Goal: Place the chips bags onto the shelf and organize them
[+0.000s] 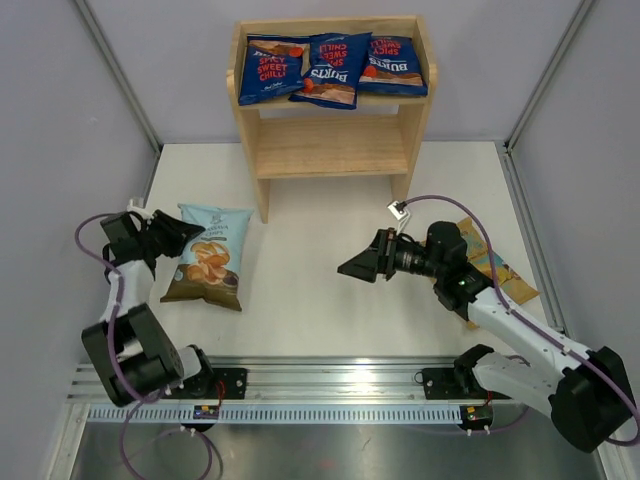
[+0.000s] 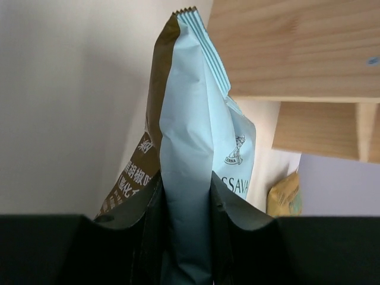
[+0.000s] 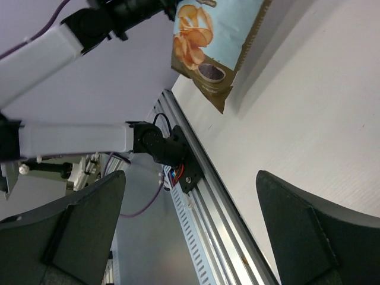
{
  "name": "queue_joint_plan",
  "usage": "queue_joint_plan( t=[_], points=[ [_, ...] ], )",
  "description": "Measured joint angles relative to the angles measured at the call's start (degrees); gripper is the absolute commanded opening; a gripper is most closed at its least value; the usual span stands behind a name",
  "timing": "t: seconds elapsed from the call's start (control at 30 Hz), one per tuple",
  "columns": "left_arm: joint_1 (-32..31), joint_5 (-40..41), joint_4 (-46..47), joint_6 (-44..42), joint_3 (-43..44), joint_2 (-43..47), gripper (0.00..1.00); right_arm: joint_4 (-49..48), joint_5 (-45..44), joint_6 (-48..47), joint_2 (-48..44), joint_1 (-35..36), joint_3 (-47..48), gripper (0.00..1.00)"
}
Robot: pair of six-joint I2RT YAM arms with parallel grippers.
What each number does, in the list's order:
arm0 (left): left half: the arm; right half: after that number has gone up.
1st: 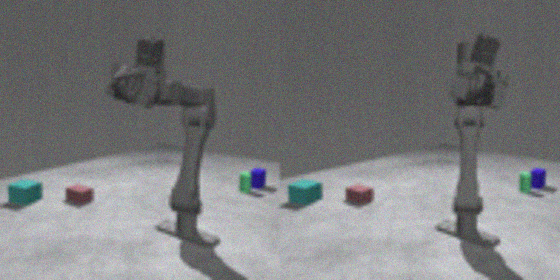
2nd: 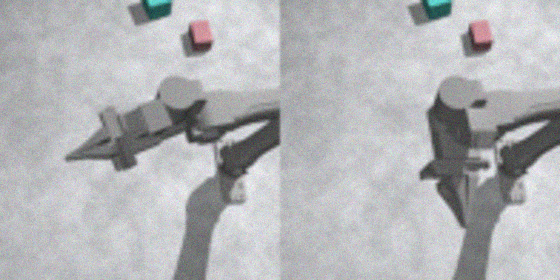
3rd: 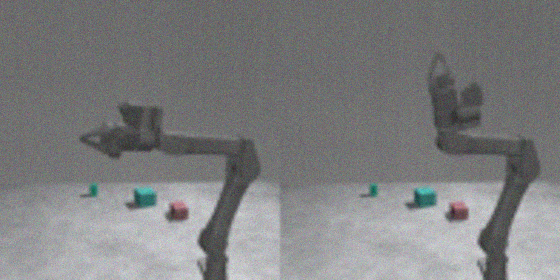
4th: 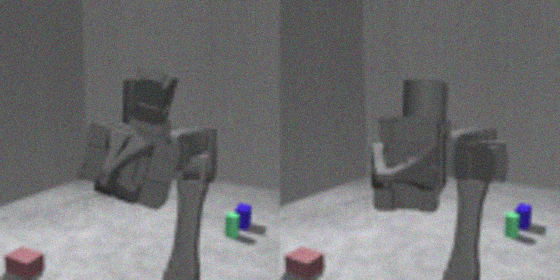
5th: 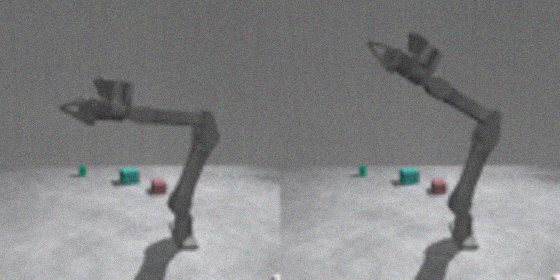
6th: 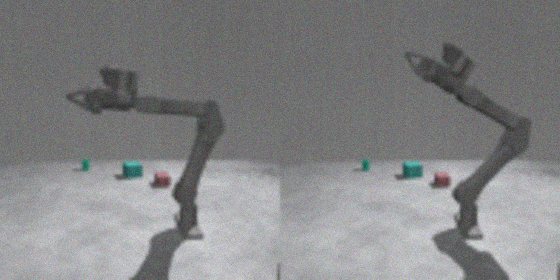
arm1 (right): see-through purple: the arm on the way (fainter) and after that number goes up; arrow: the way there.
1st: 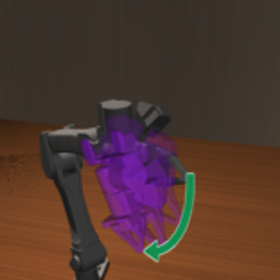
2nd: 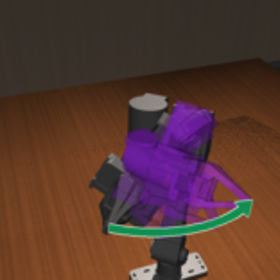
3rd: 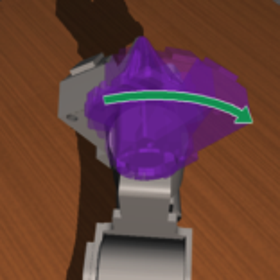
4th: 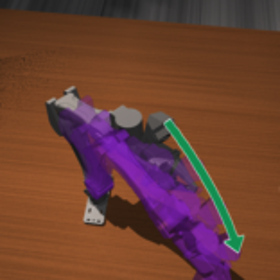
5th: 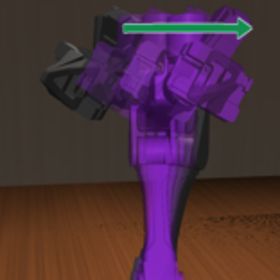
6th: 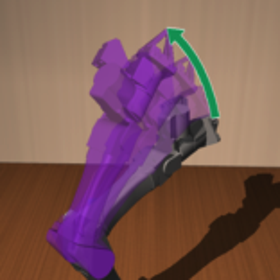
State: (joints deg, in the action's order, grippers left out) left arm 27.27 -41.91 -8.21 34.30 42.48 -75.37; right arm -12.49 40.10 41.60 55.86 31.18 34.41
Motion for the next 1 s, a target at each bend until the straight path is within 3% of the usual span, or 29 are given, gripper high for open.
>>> queue_joint_plan(
  t=[0.23, 0.47, 0.67, 1.0],
  points=[
    [-0.3, 4.5, 6.1, 14.7, -8.6, 18.8, 0.12, -13.3, -7.1, 5.4, 14.9, 10.5, 0.1, 0.99],
    [-0.3, 5.1, 9.3, 31.3, -13.4, 32.3, 0.16, -28.0, -14.4, 5.1, 28.7, 21.1, 3.2, 1.00],
    [-0.3, 3.0, 11.9, 44.4, -15.9, 36.6, 0.14, -37.7, -17.6, 3.7, 35.5, 25.7, 7.3, 0.99],
    [-4.0, 0.7, 20.3, 56.4, -18.9, 37.6, 0.10, -37.8, -24.7, 0.7, 40.9, 30.6, 12.4, 0.92]
  ],
)
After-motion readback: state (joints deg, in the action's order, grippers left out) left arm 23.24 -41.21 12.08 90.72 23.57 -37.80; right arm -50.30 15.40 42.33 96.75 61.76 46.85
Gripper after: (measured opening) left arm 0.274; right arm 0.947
